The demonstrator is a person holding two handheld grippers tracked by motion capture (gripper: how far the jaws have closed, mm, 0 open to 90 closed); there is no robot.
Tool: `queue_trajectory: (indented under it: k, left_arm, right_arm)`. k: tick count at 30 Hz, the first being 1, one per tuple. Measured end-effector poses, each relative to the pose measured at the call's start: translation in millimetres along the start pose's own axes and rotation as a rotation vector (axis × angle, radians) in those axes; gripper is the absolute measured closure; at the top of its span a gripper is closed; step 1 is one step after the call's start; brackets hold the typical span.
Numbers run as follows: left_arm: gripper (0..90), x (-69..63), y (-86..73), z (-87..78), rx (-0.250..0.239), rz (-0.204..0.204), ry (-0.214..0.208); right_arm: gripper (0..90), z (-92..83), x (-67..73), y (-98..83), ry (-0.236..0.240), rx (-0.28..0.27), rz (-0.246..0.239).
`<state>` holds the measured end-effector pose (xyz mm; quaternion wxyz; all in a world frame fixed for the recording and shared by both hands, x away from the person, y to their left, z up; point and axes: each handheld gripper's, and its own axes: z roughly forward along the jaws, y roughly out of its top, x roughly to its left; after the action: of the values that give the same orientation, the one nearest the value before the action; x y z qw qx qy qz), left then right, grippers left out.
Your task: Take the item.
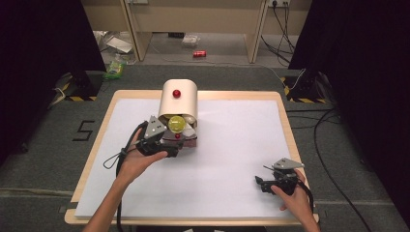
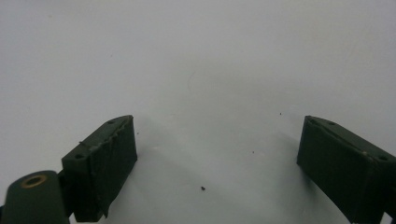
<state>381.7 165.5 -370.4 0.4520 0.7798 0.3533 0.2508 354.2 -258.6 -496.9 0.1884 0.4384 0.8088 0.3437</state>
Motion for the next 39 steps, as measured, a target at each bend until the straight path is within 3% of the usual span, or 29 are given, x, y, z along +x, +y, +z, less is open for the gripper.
queue_trajectory:
  k: [22,39]
  left_arm:
    - [15.8,-20.7,-17.1,-21.3,-0.020,0.029,-0.009]
    - [15.8,-29.5,-23.8,-27.7,-0.020,0.036,-0.010]
  right_arm:
    - [12.2,0.0,0.0,0.0,0.000,0.000,-0.001]
    - [12.2,0.0,0.1,0.0,0.000,0.000,0.002]
